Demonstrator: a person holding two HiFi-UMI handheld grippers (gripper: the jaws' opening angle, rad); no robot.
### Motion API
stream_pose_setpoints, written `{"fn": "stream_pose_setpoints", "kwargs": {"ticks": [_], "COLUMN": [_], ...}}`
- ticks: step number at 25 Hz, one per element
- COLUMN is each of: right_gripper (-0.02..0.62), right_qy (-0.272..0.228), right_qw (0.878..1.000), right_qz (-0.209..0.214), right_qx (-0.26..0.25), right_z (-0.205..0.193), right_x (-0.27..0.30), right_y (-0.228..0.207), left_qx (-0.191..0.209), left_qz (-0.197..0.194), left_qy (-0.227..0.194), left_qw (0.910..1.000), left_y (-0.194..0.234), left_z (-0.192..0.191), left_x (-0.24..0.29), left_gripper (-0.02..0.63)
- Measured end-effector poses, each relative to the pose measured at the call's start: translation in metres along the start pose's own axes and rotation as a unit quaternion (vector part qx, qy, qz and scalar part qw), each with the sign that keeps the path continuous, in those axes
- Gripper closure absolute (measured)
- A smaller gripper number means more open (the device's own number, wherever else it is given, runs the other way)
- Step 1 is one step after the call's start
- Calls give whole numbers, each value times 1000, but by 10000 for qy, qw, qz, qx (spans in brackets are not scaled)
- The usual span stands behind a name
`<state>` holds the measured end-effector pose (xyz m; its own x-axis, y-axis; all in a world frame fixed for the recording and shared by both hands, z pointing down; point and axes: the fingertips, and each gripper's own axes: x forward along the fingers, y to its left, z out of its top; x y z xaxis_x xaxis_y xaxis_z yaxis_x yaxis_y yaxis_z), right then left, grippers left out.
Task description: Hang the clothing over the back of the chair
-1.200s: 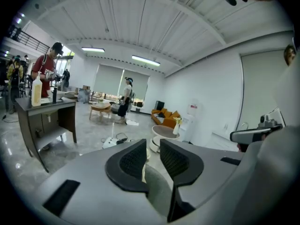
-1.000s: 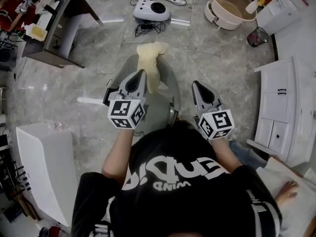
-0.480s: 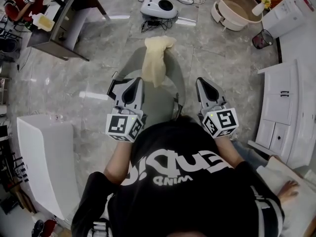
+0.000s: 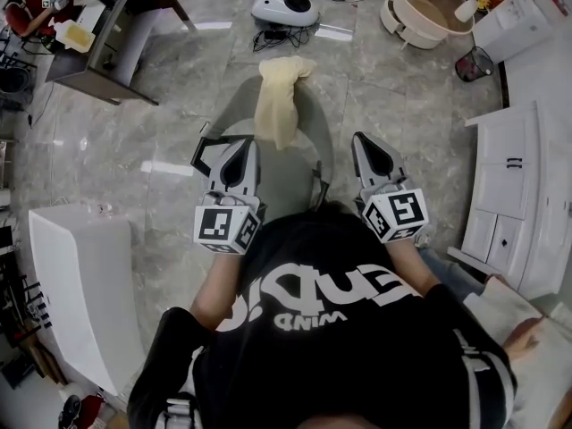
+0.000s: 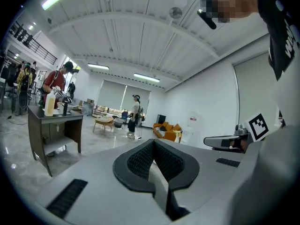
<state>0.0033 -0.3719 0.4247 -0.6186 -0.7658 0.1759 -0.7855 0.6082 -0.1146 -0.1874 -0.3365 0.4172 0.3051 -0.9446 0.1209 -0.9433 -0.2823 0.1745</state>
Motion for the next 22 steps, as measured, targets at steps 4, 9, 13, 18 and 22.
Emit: {"fn": "stream_pose_setpoints", "kwargs": {"ticks": [4,9,13,18,22], "right_gripper": [581,581,581,581,580], "right_qy": [-34,-55,-24,-58,-68], "right_qw": [10000,10000,10000,10000,10000], "right_qz": [-17,-25,-44,-30,-29], "right_qx": [25,18,21,4,9], "right_z": [0,1,0,1,0], "right_x": [-1,-1,-1,-4,-7], "right_y": [0,-1,-3,-1,1], "left_qx": [-7,-43,-63,-72,-85], "left_qz": [26,64,93,106,111], "left_qy": [19,57,65,60,75], "left_qw": [10000,10000,9999,9999,9999], "left_y": [0,3,3,1,-1], "left_z": [1,-1,-2,-1,-3], "left_x": [1,3,3,2,-2], "left_gripper": [591,591,590,591,589]}}
